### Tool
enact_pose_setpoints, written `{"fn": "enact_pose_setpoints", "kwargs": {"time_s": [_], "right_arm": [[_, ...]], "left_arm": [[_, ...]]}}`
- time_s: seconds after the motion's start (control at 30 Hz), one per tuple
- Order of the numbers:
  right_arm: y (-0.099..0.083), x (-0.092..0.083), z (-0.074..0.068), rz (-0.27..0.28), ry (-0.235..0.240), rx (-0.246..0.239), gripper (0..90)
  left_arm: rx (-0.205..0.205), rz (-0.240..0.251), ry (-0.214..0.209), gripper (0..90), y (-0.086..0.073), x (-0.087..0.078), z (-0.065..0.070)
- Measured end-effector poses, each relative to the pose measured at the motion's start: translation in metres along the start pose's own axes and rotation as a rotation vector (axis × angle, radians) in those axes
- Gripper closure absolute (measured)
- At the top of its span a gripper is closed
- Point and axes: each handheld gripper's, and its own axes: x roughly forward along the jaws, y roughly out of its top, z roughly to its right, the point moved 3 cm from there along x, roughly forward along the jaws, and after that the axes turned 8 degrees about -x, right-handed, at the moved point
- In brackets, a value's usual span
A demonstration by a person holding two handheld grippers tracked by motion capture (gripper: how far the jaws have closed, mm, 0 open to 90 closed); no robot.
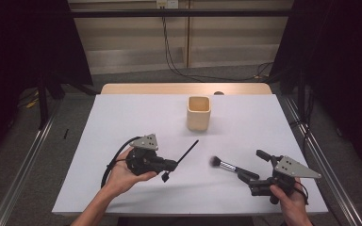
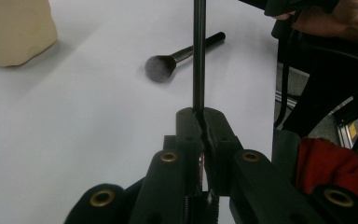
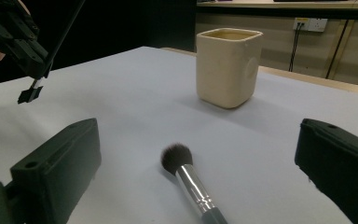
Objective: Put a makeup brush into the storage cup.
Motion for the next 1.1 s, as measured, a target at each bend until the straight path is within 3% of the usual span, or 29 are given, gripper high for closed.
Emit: {"fn": "enact_pose_setpoints", "kwargs": {"time_s": [0.23,0.47,0.7,0.87,1.0,1.1], "right_arm": [[0.003,0.006,-0.004,-0.005,0.027,-0.012,0.0],[0.006,0.013,-0.012,-0.024,0.079,-0.024,0.0],[0.016,0.024,-0.017,-0.062,0.163,-0.032,0.0],[0.019,0.03,-0.02,-0.069,0.199,-0.044,0.0],[0.022,0.035,-0.027,-0.093,0.236,-0.033,0.0],[0.024,0.041,-0.03,-0.091,0.272,-0.041,0.0]], "left_arm": [[-0.002,-0.053,-0.031,85.9,0.001,0.005,0.002],[0.006,-0.095,-0.035,85.9,0.003,0.007,0.005],[0.015,-0.17,-0.048,85.9,0.005,0.013,0.009],[0.03,-0.234,-0.032,85.9,0.005,0.016,0.008],[0.03,-0.223,-0.014,85.9,0.009,0.014,0.006],[0.035,-0.253,-0.009,85.9,0.008,0.014,0.004]]}}
